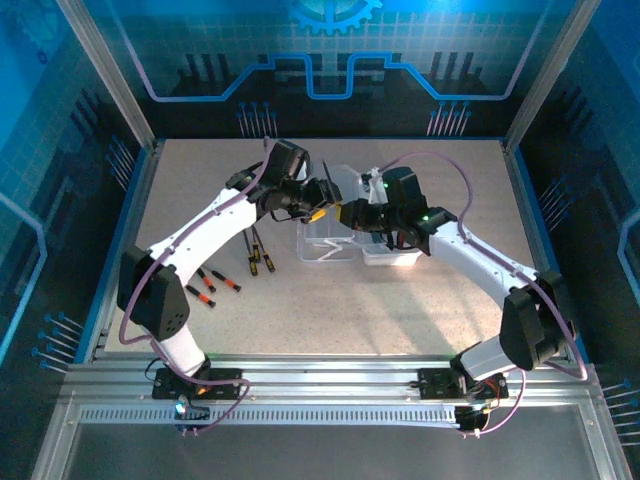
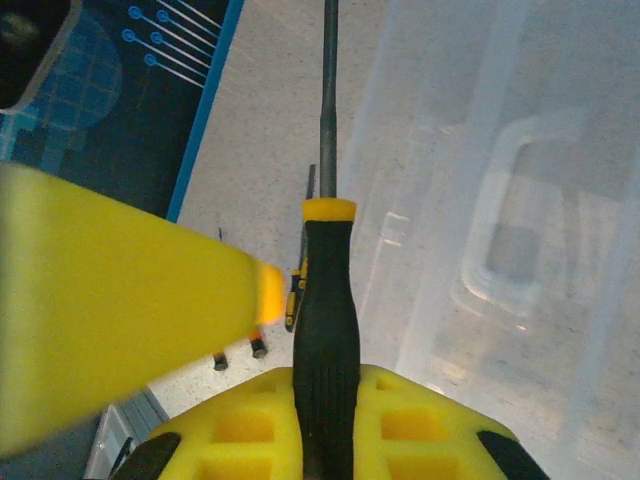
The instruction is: Pack the tool kit
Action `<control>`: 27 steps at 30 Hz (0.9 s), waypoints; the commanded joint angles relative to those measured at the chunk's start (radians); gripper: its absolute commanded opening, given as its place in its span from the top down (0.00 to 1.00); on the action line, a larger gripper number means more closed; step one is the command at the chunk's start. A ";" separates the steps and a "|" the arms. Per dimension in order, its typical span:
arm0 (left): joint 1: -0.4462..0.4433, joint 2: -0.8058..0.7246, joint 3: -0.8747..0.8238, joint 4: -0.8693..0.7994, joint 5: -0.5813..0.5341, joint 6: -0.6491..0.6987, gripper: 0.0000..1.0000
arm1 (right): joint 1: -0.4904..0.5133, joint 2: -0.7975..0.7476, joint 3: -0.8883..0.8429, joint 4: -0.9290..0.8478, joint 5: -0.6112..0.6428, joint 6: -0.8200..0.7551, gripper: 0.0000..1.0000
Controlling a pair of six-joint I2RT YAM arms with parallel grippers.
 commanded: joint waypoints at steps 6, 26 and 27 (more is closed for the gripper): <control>0.119 -0.169 -0.077 0.004 -0.038 0.050 0.23 | -0.079 -0.102 -0.060 -0.065 0.040 -0.057 0.94; 0.297 -0.218 -0.317 0.078 -0.004 0.024 0.21 | -0.151 0.130 -0.006 -0.144 0.000 -0.143 0.93; 0.298 -0.220 -0.322 0.082 -0.007 0.024 0.22 | -0.150 0.143 0.001 -0.138 -0.013 -0.136 0.93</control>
